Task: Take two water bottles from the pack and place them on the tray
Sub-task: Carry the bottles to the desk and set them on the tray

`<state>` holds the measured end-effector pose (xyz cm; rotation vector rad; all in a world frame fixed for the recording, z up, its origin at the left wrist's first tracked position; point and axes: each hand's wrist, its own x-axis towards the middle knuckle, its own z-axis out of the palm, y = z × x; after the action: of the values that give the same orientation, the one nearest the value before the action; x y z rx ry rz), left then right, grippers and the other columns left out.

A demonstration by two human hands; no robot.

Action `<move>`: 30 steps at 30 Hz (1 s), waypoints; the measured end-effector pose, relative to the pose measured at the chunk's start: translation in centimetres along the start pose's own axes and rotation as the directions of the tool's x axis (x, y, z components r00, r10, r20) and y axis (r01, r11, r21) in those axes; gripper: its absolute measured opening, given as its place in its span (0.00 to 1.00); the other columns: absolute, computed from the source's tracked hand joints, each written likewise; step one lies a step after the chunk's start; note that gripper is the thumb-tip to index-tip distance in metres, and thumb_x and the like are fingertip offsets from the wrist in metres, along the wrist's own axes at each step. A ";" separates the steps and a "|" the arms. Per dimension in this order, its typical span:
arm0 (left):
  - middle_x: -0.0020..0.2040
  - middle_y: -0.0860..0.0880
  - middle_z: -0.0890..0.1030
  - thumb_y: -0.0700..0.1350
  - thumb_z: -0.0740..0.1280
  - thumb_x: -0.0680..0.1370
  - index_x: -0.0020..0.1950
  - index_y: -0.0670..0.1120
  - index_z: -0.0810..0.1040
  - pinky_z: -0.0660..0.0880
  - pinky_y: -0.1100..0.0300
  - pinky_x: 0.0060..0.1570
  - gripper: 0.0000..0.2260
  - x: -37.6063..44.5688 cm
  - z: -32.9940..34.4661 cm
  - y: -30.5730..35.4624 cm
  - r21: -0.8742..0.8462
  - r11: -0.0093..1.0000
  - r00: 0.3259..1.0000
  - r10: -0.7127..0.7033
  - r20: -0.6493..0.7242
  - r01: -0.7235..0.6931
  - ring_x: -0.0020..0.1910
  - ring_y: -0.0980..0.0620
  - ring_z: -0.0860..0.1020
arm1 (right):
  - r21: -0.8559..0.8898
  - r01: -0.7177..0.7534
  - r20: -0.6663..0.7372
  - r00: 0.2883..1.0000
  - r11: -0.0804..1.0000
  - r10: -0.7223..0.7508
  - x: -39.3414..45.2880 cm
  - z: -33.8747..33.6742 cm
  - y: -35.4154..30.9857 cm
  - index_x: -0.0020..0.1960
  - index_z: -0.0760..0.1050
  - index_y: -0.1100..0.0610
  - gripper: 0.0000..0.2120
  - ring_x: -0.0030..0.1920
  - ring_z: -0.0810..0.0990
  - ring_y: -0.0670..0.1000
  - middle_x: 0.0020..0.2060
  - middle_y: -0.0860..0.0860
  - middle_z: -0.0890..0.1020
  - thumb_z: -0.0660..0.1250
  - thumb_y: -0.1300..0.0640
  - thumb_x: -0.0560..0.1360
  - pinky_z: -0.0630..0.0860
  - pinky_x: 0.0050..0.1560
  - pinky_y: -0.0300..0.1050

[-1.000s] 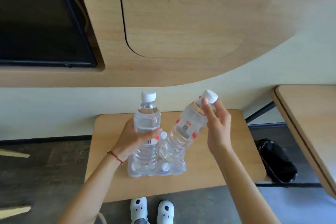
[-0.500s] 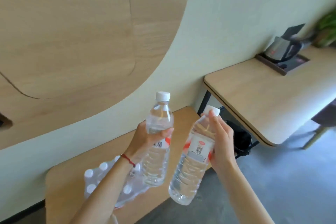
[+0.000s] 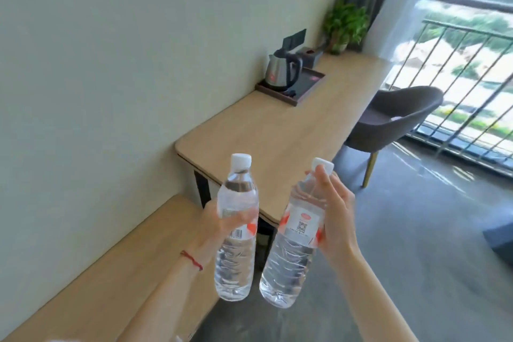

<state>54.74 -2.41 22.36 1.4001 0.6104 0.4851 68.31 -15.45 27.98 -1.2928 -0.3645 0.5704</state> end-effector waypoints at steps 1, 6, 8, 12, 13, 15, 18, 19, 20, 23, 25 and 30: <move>0.36 0.51 0.85 0.52 0.78 0.59 0.43 0.53 0.81 0.81 0.63 0.38 0.16 1.5 1.3 0.2 0.008 1.000 0.999 -0.004 0.032 0.003 0.38 0.51 0.84 | 0.022 -0.005 -0.026 1.000 1.000 0.005 1.3 -1.3 -0.3 0.39 0.80 0.49 0.10 0.40 0.81 0.60 0.43 0.62 0.78 0.68 0.44 0.70 0.81 0.34 0.44; 0.36 0.50 0.84 0.54 0.74 0.60 0.42 0.54 0.81 0.81 0.56 0.42 0.13 10.3 8.0 0.3 0.045 0.998 0.991 0.033 0.133 -0.040 0.38 0.49 0.83 | -0.026 0.034 -0.158 0.987 0.999 -0.037 8.9 -7.2 -1.3 0.38 0.81 0.47 0.09 0.42 0.82 0.58 0.47 0.63 0.78 0.67 0.43 0.70 0.81 0.36 0.42; 0.37 0.50 0.83 0.54 0.73 0.60 0.44 0.53 0.80 0.81 0.55 0.42 0.14 14.2 10.5 0.4 0.048 0.996 0.986 0.065 0.156 -0.073 0.38 0.49 0.83 | -0.066 0.055 -0.185 0.980 0.996 -0.066 12.1 -9.2 -1.9 0.36 0.82 0.44 0.09 0.39 0.83 0.51 0.47 0.64 0.78 0.66 0.43 0.70 0.80 0.34 0.37; 0.43 0.43 0.82 0.55 0.74 0.62 0.52 0.46 0.78 0.80 0.46 0.48 0.22 21.8 15.2 0.7 0.078 0.994 0.974 0.053 0.220 -0.072 0.43 0.43 0.82 | -0.118 0.039 -0.268 0.961 0.992 -0.070 18.2 -13.1 -3.6 0.33 0.81 0.43 0.11 0.35 0.83 0.46 0.51 0.68 0.77 0.66 0.41 0.71 0.79 0.32 0.35; 0.45 0.41 0.82 0.55 0.74 0.62 0.54 0.44 0.77 0.79 0.44 0.51 0.25 23.6 16.4 0.9 0.076 0.995 0.972 0.051 0.230 -0.070 0.46 0.40 0.82 | -0.119 0.038 -0.281 0.957 0.992 -0.070 19.8 -14.0 -4.1 0.33 0.80 0.44 0.11 0.36 0.83 0.48 0.51 0.68 0.76 0.66 0.41 0.70 0.80 0.32 0.36; 0.49 0.38 0.82 0.55 0.75 0.62 0.58 0.42 0.76 0.78 0.38 0.55 0.29 27.3 18.9 1.3 0.076 0.995 0.968 0.049 0.246 -0.070 0.49 0.38 0.81 | -0.126 0.033 -0.318 0.945 0.991 -0.072 22.9 -16.2 -4.9 0.34 0.79 0.45 0.11 0.39 0.82 0.52 0.48 0.67 0.78 0.66 0.41 0.70 0.80 0.36 0.40; 0.51 0.39 0.82 0.55 0.75 0.62 0.59 0.43 0.76 0.77 0.39 0.57 0.30 31.7 22.6 1.8 0.095 0.992 0.967 0.060 0.248 -0.085 0.50 0.40 0.82 | -0.120 0.034 -0.357 0.931 0.992 -0.075 27.1 -19.3 -5.9 0.37 0.78 0.46 0.10 0.42 0.82 0.55 0.43 0.59 0.80 0.66 0.41 0.70 0.77 0.41 0.44; 0.50 0.41 0.83 0.56 0.75 0.62 0.59 0.44 0.76 0.78 0.41 0.56 0.29 33.2 24.0 1.8 0.095 0.992 0.967 0.056 0.248 -0.082 0.50 0.42 0.82 | -0.111 0.033 -0.362 0.930 0.993 -0.071 28.7 -20.6 -6.2 0.37 0.78 0.47 0.09 0.43 0.82 0.57 0.43 0.58 0.79 0.66 0.42 0.70 0.77 0.42 0.45; 0.50 0.43 0.83 0.56 0.75 0.62 0.58 0.46 0.76 0.79 0.43 0.56 0.29 34.6 25.5 1.8 0.099 0.992 0.967 0.052 0.251 -0.079 0.50 0.43 0.83 | -0.107 0.033 -0.364 0.929 0.994 -0.070 30.3 -21.9 -6.4 0.37 0.78 0.47 0.09 0.45 0.81 0.59 0.43 0.58 0.79 0.67 0.42 0.70 0.77 0.42 0.45; 0.46 0.50 0.85 0.57 0.75 0.61 0.53 0.55 0.79 0.81 0.51 0.51 0.22 38.9 30.0 1.3 0.109 0.992 0.967 0.039 0.251 -0.068 0.48 0.48 0.84 | -0.120 0.034 -0.352 0.933 0.992 -0.075 35.5 -25.9 -6.9 0.38 0.78 0.47 0.10 0.48 0.81 0.62 0.43 0.58 0.80 0.67 0.41 0.69 0.77 0.45 0.48; 0.42 0.54 0.85 0.59 0.74 0.60 0.48 0.59 0.79 0.81 0.58 0.45 0.18 41.5 33.0 1.2 0.107 0.992 0.973 0.047 0.227 -0.073 0.46 0.50 0.84 | -0.134 0.030 -0.327 0.942 0.990 -0.073 38.9 -28.6 -7.3 0.39 0.77 0.46 0.09 0.48 0.81 0.62 0.45 0.58 0.80 0.66 0.42 0.68 0.77 0.48 0.52; 0.40 0.56 0.84 0.57 0.74 0.60 0.46 0.58 0.77 0.81 0.56 0.48 0.17 47.4 39.2 1.2 0.071 0.995 0.994 0.057 0.089 -0.064 0.45 0.48 0.83 | -0.170 0.001 -0.215 0.976 0.985 -0.038 47.3 -34.3 -9.5 0.38 0.77 0.46 0.09 0.46 0.81 0.59 0.50 0.66 0.78 0.64 0.43 0.68 0.78 0.49 0.53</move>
<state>116.24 -1.22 20.86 1.5054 0.5213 0.4511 127.52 -16.60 25.86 -1.4985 -0.2474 0.3822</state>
